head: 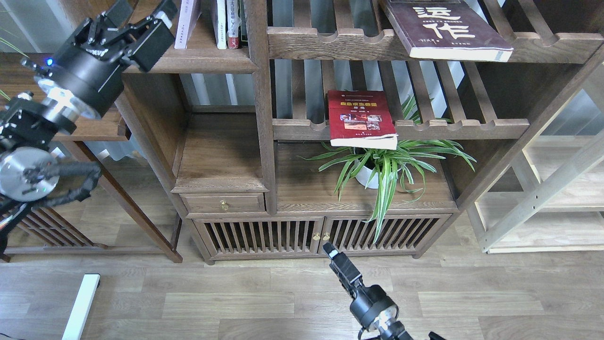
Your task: Organize books on shelf
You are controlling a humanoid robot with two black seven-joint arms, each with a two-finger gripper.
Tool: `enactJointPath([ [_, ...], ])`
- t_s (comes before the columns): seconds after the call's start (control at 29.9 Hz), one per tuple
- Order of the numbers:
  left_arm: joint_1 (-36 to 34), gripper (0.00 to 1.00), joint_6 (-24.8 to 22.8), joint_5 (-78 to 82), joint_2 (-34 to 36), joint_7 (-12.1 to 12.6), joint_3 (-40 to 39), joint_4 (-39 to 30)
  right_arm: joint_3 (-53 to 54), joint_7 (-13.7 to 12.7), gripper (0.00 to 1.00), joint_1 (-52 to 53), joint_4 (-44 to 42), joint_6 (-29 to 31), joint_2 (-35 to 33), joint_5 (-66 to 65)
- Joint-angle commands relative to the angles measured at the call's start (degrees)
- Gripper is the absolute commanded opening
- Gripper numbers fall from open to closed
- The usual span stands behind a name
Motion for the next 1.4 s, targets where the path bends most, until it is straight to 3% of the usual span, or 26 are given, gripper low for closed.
enactJointPath([
  [0.0,4.31,0.97,-6.62,-0.08,-0.64,0.19,-3.42,-0.74,0.33,0.71,0.99,2.72,-0.05,0.00,0.00,0.41],
  [0.33,8.89,0.98,-18.24,0.00,-10.83,0.01,-7.73,0.31,-0.99,-0.08,0.99,4.13,0.57,0.00,0.00,0.15],
  [0.57,12.49,0.98,-25.54,0.00,-13.21,-0.16,-9.31,1.89,0.33,-0.08,0.99,7.73,2.67,0.00,0.00,0.06],
  [0.8,17.58,0.98,-38.52,0.09,-15.93,-0.08,-10.98,6.64,0.59,-0.08,0.99,8.18,6.63,0.00,-0.52,0.32],
  [0.97,23.65,0.98,-38.52,0.09,-21.38,-0.34,-14.93,9.71,1.73,-0.17,0.98,11.16,6.98,0.00,-1.31,0.23],
  [1.37,27.44,0.98,-38.52,-2.11,-29.65,0.71,-15.20,12.53,5.68,-0.87,0.99,15.29,11.29,0.00,-5.36,2.95],
])
